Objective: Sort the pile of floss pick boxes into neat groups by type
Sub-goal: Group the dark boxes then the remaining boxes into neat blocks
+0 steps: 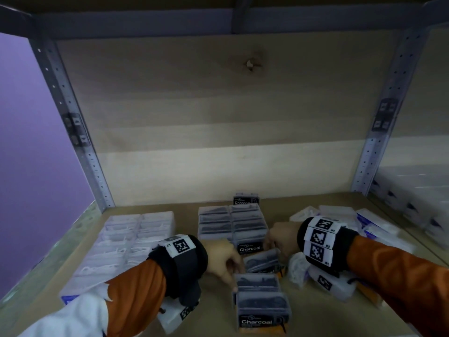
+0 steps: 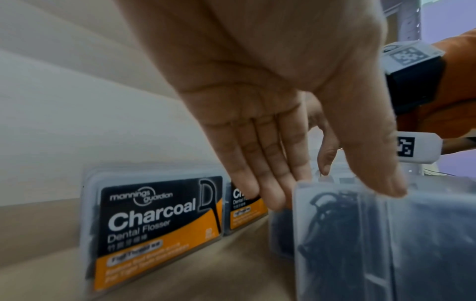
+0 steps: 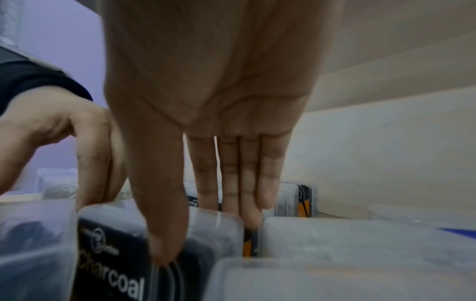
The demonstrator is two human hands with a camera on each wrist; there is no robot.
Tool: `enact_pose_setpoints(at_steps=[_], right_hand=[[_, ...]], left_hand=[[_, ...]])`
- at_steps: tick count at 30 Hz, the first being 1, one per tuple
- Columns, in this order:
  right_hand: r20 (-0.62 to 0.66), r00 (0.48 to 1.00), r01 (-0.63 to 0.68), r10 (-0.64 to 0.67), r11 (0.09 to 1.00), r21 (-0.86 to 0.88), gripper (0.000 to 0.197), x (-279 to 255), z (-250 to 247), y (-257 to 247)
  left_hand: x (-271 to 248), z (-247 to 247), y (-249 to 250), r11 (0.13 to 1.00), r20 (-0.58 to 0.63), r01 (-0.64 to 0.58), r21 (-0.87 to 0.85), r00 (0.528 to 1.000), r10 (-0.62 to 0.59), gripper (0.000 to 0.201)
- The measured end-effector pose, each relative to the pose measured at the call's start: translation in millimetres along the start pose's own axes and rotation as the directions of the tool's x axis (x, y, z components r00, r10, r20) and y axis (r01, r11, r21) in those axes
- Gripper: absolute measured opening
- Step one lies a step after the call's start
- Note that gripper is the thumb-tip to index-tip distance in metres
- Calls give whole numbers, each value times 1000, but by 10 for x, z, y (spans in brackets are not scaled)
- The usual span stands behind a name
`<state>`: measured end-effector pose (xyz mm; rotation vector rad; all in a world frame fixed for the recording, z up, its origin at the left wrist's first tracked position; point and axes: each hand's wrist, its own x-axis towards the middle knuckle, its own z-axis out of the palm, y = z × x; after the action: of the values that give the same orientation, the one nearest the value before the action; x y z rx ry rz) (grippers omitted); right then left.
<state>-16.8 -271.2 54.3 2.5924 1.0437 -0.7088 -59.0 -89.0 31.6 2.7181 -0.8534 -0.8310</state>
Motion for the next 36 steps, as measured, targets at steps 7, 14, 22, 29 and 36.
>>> enact_pose_setpoints(at_steps=[7,14,22,29,36], right_hand=[[-42,998,-43,44,999,22,48,4,58,14],[-61,995,-73,74,997,21,43,8,83,-10],[-50,997,-67,67,998,10,49,19,58,-38],[-56,996,-74,74,997,0,46,52,79,-54],[-83,993,-84,82,996,-17,44,57,84,-46]], left_hand=[[-86,26,-12,996,-33,52,66,998,-50,41],[-255,15,-213,980,-72,132,150,990,-122,43],[-396,-24,-303,953,-70,260,159,965,-252,43],[-333,-8,-246,949,-87,250,192,968,-237,51],[-242,-22,-201,930,-103,259,263,965,-240,51]])
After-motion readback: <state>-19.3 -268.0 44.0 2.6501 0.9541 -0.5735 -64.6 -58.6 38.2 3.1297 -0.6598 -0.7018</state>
